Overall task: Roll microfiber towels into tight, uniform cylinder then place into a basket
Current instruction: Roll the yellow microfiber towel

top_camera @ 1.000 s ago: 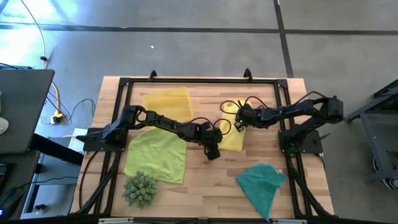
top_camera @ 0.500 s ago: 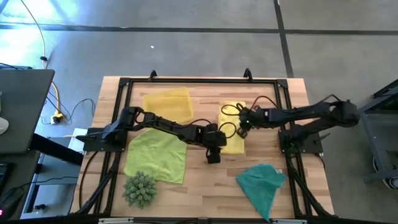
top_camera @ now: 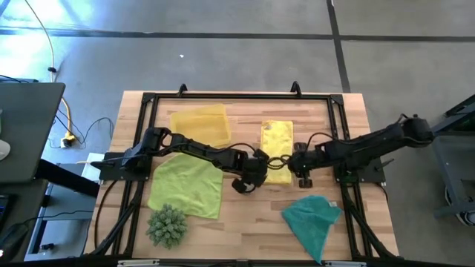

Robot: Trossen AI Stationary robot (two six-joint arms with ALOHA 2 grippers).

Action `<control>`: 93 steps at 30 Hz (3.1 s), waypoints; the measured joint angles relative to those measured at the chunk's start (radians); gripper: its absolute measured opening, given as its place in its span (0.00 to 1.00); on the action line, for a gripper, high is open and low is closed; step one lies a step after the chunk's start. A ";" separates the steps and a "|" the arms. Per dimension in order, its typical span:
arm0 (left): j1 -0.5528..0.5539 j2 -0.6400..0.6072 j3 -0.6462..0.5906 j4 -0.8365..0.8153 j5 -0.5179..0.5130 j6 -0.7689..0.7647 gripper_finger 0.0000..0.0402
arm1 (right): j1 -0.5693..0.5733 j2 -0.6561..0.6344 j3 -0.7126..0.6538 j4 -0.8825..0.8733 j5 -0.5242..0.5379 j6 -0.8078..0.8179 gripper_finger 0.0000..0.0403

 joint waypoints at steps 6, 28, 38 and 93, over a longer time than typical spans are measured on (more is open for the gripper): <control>-0.003 0.000 0.000 0.004 0.004 0.120 0.32 | 0.085 0.025 0.000 0.021 0.001 -0.098 0.47; 0.002 0.057 0.000 0.082 -0.014 0.091 0.32 | 0.128 0.243 0.005 0.109 0.082 -0.184 0.48; 0.000 0.057 0.001 0.062 0.014 -0.080 0.27 | 0.178 0.236 0.002 0.103 0.085 -0.059 0.19; -0.058 0.026 -0.001 0.303 -0.039 -0.558 0.19 | 0.123 0.101 0.000 -0.114 0.188 1.012 0.00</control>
